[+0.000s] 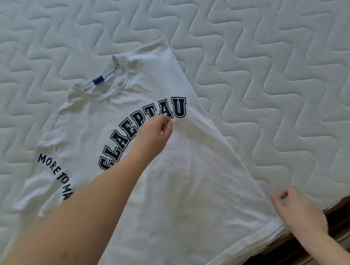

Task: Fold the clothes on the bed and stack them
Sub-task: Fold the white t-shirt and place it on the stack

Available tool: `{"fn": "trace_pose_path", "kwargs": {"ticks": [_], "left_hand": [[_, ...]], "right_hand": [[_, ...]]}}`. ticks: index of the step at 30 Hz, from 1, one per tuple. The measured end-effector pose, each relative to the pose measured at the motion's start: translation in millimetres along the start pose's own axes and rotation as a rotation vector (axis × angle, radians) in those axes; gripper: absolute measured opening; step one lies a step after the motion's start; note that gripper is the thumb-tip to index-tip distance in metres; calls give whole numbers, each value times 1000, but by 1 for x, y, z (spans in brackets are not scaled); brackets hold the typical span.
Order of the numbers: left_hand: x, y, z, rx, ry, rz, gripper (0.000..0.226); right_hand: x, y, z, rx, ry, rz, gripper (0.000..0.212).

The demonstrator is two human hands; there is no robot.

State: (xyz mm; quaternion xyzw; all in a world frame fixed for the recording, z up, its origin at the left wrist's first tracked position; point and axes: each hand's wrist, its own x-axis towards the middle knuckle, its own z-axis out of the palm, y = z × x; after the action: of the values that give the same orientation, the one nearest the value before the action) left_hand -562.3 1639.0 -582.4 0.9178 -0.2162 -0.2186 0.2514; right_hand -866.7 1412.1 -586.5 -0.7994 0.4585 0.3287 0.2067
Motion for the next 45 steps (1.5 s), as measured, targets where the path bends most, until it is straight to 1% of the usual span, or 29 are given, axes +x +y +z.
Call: {"fn": "trace_pose_path", "kwargs": {"ticks": [3,7,10,12,14,16,18,20,21,23,25,27,29,31,33,36,38,40,42,43,45], "left_hand": [[-10,-56,-26,-42,174,-195,16],[-41,-142,-51,-120,403,-368,14],[-74,-201,-73,-184,554,-478,7],[-98,-241,-89,-170,611,-553,16],[-118,-279,-105,-144,620,-655,29],[-131,-311,-120,-190,567,-782,44],[-137,-336,-132,-190,445,-891,61],[-141,-356,-143,-76,298,-953,69],[-142,-363,-148,-22,240,-960,69],[-144,-378,-154,35,188,-933,59],[-143,-391,-158,-8,158,-875,41],[-144,-399,-158,-68,101,-808,32],[-143,-404,-158,-63,95,-741,31],[-139,-407,-160,-52,124,-672,27],[-136,-409,-165,-61,142,-625,23],[-138,-414,-173,10,95,-617,17],[-142,-418,-175,108,56,-620,17],[-138,-415,-175,130,62,-590,24],[-123,-407,-175,34,119,-544,37],[-113,-402,-175,-27,155,-532,42],[-92,-393,-175,-122,201,-531,46]], "right_hand": [[7,-47,-10,20,68,-132,29],[8,-129,10,57,157,-367,21],[-15,-197,39,82,149,-531,12],[-39,-239,64,38,92,-622,9],[-66,-276,93,-12,21,-712,9],[-94,-306,124,-53,-37,-801,12],[-120,-332,154,-80,-83,-885,16],[-143,-351,184,-129,-125,-952,19],[-152,-358,197,-162,-145,-971,20],[-166,-366,220,-244,-162,-965,22],[-170,-370,237,-320,-136,-931,24],[-169,-370,249,-373,-107,-890,30],[-170,-371,258,-411,-81,-876,40],[-170,-373,265,-456,-49,-885,46],[-170,-377,270,-507,-11,-890,45],[-174,-380,268,-503,95,-960,32],[-181,-378,265,-523,158,-997,36],[-184,-378,262,-546,168,-997,41],[-186,-381,259,-558,169,-986,42],[-186,-381,259,-567,142,-972,42],[-185,-384,258,-575,132,-969,39]]}}
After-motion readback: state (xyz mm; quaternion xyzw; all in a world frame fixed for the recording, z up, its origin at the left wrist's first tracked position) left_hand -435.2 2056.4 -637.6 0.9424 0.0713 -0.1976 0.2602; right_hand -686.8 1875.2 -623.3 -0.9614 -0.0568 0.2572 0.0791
